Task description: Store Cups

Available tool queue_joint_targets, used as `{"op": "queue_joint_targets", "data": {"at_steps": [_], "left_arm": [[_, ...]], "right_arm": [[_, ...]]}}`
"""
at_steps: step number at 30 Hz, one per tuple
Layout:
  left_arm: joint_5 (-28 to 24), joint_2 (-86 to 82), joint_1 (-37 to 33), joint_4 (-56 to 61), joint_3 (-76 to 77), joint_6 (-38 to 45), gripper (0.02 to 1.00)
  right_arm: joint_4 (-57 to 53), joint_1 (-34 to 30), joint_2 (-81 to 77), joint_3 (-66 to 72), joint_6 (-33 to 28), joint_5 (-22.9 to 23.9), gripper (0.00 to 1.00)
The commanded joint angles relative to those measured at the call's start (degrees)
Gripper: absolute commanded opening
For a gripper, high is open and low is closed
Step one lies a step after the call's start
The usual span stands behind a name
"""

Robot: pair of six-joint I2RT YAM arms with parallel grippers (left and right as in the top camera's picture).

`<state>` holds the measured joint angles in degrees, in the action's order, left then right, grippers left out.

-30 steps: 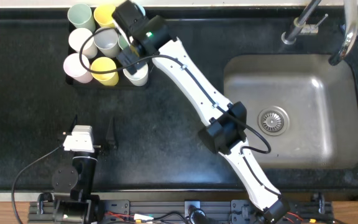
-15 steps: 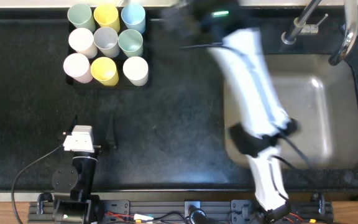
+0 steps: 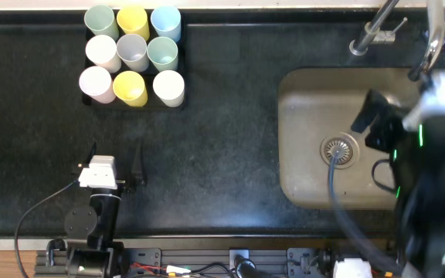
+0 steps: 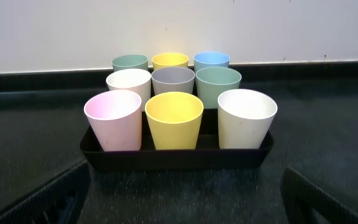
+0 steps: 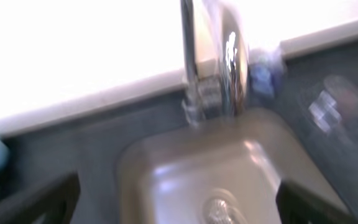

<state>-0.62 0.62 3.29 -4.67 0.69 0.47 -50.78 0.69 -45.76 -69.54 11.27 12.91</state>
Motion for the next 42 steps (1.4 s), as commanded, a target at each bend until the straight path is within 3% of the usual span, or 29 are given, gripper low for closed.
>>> {"op": "queue_joint_targets", "data": {"at_steps": [1, 5, 11, 18, 34, 42], "left_arm": [[0.3, -0.5, 0.2, -0.1, -0.2, 1.0, 0.998], [0.3, -0.5, 0.2, -0.1, -0.2, 1.0, 0.996], [0.3, -0.5, 0.2, -0.1, -0.2, 1.0, 0.998], [0.3, -0.5, 0.2, -0.1, -0.2, 1.0, 0.998], [0.3, -0.5, 0.2, -0.1, -0.2, 1.0, 0.998], [0.3, -0.5, 0.2, -0.1, -0.2, 1.0, 0.996]], "right_arm": [[18.1, -0.8, 18.9, 21.7, -5.9, -2.1, 0.998], [28.3, -0.7, 31.1, 35.1, -10.0, -2.4, 0.998], [28.6, -0.7, 45.0, 48.0, -10.0, -2.4, 0.998], [38.9, 0.4, 44.8, 56.7, -10.0, -2.6, 0.998], [39.7, 0.4, 45.6, 66.1, -10.0, -2.6, 0.996], [47.4, 0.4, 45.6, 69.3, -10.0, -2.8, 0.998]]}}
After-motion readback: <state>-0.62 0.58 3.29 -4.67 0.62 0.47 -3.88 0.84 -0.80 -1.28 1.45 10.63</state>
